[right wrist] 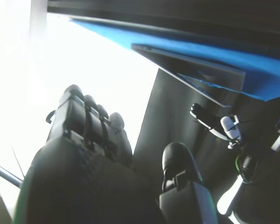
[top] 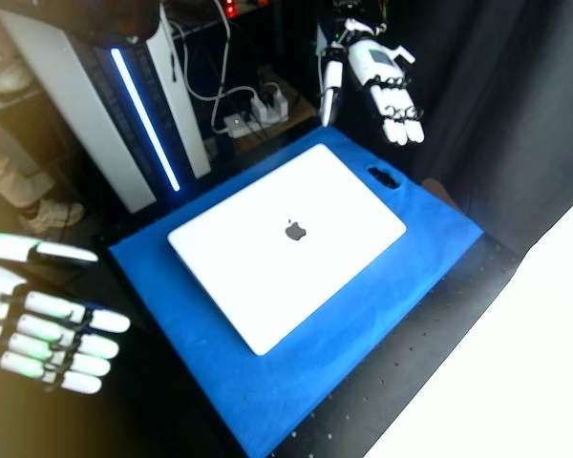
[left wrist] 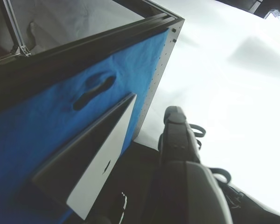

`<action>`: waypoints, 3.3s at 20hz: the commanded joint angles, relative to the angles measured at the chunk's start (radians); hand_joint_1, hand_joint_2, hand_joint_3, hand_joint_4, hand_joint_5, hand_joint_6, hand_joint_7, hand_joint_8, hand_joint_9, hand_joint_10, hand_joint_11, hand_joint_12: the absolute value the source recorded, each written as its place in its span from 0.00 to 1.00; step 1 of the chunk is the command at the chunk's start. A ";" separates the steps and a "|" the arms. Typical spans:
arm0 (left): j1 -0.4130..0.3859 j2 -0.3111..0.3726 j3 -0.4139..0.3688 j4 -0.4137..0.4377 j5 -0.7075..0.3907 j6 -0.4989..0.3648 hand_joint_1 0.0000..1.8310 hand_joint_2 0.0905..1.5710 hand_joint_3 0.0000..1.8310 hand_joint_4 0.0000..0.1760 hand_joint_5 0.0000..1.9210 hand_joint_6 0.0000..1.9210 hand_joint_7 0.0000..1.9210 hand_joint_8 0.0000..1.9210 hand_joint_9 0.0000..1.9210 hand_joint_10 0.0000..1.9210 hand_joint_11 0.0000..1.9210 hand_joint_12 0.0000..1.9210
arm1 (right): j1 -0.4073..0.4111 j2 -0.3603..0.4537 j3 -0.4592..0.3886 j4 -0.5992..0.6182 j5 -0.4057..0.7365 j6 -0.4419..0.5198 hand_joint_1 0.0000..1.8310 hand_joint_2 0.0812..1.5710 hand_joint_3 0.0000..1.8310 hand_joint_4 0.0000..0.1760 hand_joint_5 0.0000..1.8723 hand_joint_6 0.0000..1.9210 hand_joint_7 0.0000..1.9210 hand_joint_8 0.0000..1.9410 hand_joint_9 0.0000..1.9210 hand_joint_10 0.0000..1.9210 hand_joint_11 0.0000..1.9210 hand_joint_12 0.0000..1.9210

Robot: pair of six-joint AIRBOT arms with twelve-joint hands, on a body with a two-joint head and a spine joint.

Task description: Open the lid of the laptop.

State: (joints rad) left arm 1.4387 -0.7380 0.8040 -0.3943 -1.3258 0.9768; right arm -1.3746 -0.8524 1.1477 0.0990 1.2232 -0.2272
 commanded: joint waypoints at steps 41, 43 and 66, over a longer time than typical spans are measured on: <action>-0.172 -0.008 0.051 0.221 0.135 -0.010 0.19 0.69 0.00 0.00 0.00 0.00 0.00 0.00 0.00 0.00 0.00 0.00 | 0.392 -0.005 0.014 -0.901 -0.482 0.183 0.00 0.88 0.00 0.00 0.00 0.00 0.00 0.00 0.00 0.00 0.00 0.00; -0.172 -0.009 0.051 0.220 0.133 -0.012 0.18 0.69 0.00 0.00 0.00 0.00 0.00 0.00 0.00 0.00 0.00 0.00 | 0.398 -0.017 0.013 -0.912 -0.482 0.183 0.00 0.88 0.00 0.00 0.00 0.00 0.00 0.00 0.00 0.00 0.00 0.00; -0.172 -0.038 0.053 0.202 0.129 -0.013 0.18 0.68 0.00 0.00 0.00 0.00 0.00 0.00 0.00 0.00 0.00 0.00 | 0.495 -0.044 -0.004 -0.912 -0.415 0.184 0.00 0.87 0.00 0.00 0.00 0.00 0.00 0.00 0.00 0.00 0.00 0.00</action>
State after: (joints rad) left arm 1.2766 -0.7708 0.8520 -0.1879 -1.0748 0.9680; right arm -0.8963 -0.8932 1.1477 -0.8719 0.6868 -0.0486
